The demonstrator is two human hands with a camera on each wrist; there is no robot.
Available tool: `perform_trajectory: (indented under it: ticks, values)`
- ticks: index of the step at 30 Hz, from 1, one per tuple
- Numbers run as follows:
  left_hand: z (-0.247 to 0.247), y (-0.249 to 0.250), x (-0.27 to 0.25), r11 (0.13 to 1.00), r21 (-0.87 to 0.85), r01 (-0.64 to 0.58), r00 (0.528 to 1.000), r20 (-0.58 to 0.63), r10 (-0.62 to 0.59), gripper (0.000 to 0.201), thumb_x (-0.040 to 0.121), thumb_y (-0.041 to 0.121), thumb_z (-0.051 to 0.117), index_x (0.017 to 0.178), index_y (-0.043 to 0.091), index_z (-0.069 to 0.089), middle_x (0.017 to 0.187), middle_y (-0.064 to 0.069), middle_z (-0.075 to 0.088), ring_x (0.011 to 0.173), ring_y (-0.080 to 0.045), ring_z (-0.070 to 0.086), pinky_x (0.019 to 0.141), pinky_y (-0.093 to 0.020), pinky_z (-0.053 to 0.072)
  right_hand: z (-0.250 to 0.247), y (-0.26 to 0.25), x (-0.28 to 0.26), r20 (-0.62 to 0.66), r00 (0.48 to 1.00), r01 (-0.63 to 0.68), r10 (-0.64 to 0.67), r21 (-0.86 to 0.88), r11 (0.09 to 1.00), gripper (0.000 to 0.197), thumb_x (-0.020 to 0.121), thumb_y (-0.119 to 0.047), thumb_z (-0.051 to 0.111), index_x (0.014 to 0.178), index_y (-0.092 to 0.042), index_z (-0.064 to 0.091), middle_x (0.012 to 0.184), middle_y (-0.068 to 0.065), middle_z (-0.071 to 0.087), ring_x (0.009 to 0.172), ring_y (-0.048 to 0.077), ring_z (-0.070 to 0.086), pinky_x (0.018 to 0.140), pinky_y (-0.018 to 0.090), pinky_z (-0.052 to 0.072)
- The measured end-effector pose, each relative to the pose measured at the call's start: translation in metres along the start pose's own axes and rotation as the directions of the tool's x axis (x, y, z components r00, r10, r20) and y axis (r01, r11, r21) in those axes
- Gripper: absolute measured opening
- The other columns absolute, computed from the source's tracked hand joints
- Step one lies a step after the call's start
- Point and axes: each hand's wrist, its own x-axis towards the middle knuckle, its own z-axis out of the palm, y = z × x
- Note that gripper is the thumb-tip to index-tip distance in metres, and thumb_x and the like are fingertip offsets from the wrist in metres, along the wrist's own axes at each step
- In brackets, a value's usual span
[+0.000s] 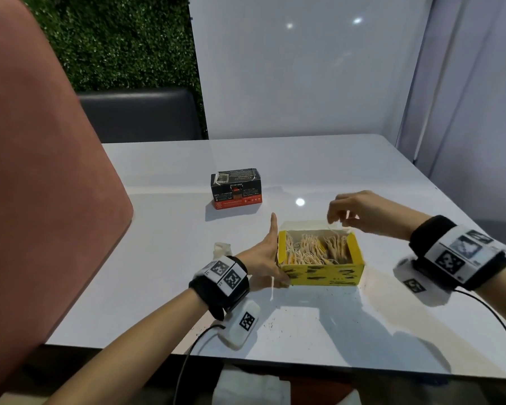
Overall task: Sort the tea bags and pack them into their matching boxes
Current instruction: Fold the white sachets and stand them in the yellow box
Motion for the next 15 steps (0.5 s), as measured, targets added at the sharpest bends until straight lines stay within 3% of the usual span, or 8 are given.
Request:
perform_trajectory:
  ticks: [2,4,6,9,15]
  values:
    - [0.0,0.001,0.0,1.0,0.024,0.013,1.0,0.006,-0.013,0.137,0.072,0.004,0.077,0.133,0.018,-0.044,0.157,-0.01,-0.01,0.145,-0.02,0.008,0.112,-0.025,0.019,-0.003,-0.011,-0.003,0.125,0.991,-0.061,0.055,0.045,0.997,0.02,0.088,-0.001,0.057,0.093,-0.016,0.07,0.084,-0.007,0.065,0.075,0.004,0.06,0.071,0.012,0.048]
    - [-0.001,0.002,0.001,0.999,0.028,0.018,1.0,0.021,-0.018,0.137,0.071,0.004,0.078,0.132,0.018,-0.045,0.158,-0.01,-0.002,0.144,-0.021,0.013,0.114,-0.03,0.021,0.008,-0.024,-0.002,0.335,0.934,-0.121,0.121,-0.021,0.992,0.028,0.086,0.004,0.052,0.089,-0.015,0.072,0.079,-0.005,0.063,0.074,0.01,0.061,0.07,0.017,0.047]
    - [-0.002,0.002,0.0,0.999,0.031,0.017,0.999,0.028,-0.018,0.138,0.071,0.003,0.078,0.131,0.018,-0.046,0.157,-0.008,0.007,0.143,-0.021,0.019,0.113,-0.03,0.025,0.019,-0.034,0.003,0.461,0.871,-0.13,0.17,-0.118,0.984,0.032,0.084,0.008,0.045,0.091,-0.007,0.071,0.082,0.003,0.062,0.075,0.018,0.057,0.066,0.021,0.045]
    - [-0.001,0.002,-0.002,0.999,0.033,0.009,1.0,0.019,-0.01,0.138,0.071,0.002,0.077,0.131,0.017,-0.046,0.155,-0.01,0.016,0.14,-0.021,0.026,0.11,-0.028,0.027,0.027,-0.04,0.01,0.519,0.826,-0.122,0.219,-0.214,0.969,0.031,0.087,0.008,0.039,0.098,0.003,0.067,0.091,0.014,0.061,0.075,0.021,0.05,0.057,0.02,0.039]
    - [0.0,0.0,-0.001,1.0,0.018,-0.007,1.0,0.02,0.007,0.141,0.069,0.001,0.079,0.131,0.019,-0.047,0.155,-0.011,0.02,0.138,-0.021,0.03,0.112,-0.031,0.029,0.036,-0.038,0.015,0.505,0.824,-0.158,0.257,-0.232,0.96,0.029,0.093,0.002,0.039,0.104,0.006,0.065,0.106,0.02,0.066,0.081,0.024,0.055,0.056,0.012,0.036]
